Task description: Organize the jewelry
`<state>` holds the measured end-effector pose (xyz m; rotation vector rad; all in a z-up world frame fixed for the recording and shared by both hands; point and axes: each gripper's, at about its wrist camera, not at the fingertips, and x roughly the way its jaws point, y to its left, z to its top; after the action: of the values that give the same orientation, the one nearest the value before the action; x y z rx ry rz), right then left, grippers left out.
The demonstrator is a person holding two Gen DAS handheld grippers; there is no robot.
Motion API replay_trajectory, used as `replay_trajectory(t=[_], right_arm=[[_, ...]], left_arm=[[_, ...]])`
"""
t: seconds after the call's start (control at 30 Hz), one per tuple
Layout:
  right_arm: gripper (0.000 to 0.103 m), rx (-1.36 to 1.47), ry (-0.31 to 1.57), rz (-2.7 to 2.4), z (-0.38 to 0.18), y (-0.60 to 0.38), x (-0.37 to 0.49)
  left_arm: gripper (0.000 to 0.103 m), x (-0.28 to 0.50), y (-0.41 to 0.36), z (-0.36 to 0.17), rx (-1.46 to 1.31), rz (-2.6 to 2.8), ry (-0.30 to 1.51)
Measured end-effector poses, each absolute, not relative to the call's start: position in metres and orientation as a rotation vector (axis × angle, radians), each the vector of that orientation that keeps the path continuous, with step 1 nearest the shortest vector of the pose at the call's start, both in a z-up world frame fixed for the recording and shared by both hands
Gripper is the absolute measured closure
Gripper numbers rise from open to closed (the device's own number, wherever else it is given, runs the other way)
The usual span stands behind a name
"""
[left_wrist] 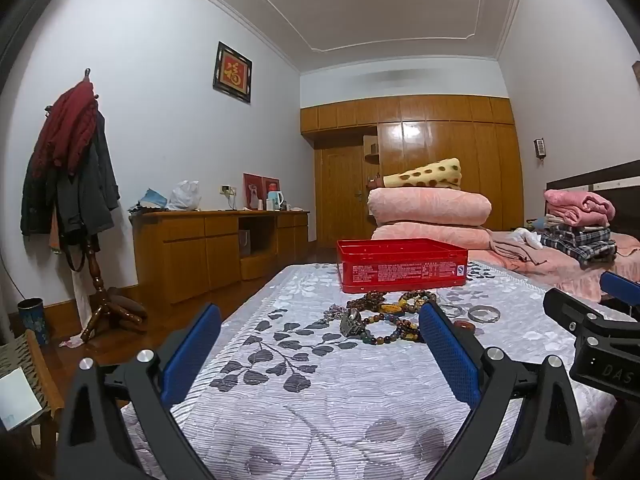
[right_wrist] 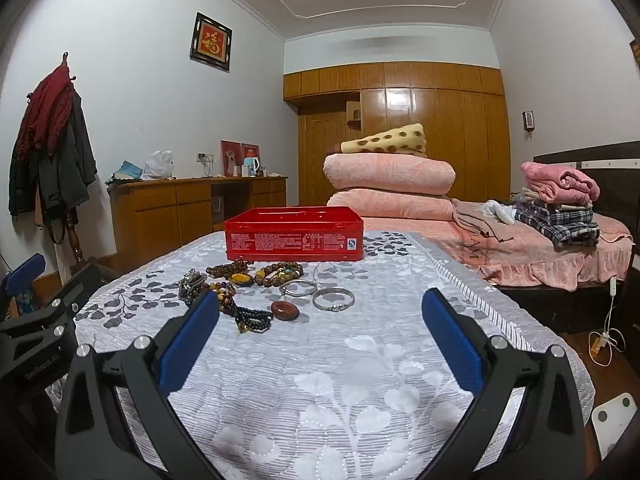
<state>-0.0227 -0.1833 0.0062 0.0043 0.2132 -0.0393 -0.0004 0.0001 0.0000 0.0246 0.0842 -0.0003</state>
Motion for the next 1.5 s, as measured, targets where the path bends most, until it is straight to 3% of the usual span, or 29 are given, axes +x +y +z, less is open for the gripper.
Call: replay_trajectory(t=[1.5], right_arm=[[0.005,0.01,0.206,-0.039,0.007,-0.1843,-0.0236]], left_arm=[[0.006,0.0014,0.004,-0.0024,0.023,0.002,0.088]])
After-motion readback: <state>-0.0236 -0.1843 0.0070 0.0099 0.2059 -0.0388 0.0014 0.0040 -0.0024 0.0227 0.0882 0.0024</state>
